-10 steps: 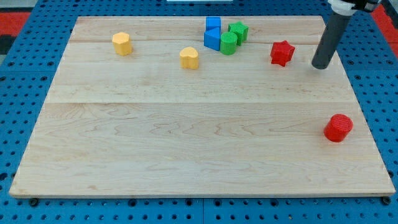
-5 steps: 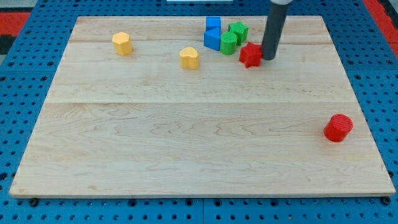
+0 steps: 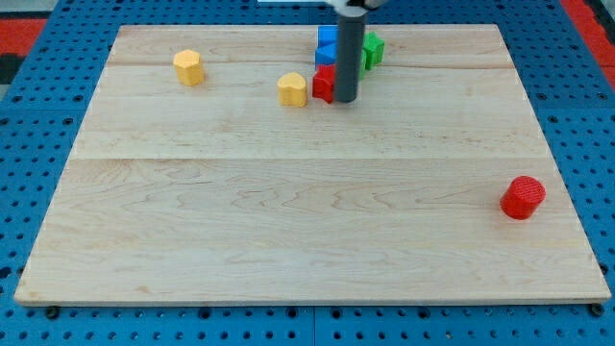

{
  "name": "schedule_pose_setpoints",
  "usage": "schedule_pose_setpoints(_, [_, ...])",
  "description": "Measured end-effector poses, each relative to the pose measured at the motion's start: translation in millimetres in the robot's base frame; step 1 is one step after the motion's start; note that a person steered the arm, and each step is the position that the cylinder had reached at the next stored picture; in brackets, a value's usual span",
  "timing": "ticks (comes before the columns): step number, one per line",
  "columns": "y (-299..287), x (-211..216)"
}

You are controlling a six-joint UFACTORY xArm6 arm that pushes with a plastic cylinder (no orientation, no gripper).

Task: Move the red star to the right side of the yellow heart

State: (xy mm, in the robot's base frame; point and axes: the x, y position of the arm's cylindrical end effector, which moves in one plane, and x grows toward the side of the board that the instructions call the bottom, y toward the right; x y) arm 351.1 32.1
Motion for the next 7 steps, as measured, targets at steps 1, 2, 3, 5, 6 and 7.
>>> schedule_pose_setpoints(1, [-24.2,10.0])
schedule_pose_setpoints(2, [-36.6,9.6])
schedule_pose_setpoints(3, [-48.2,9.8])
schedule_pose_setpoints(5, [-77.5,41.7])
schedule_pose_setpoints(6, [-79.6,28.3])
schedule_pose_setpoints(7, [-150.3,30.5])
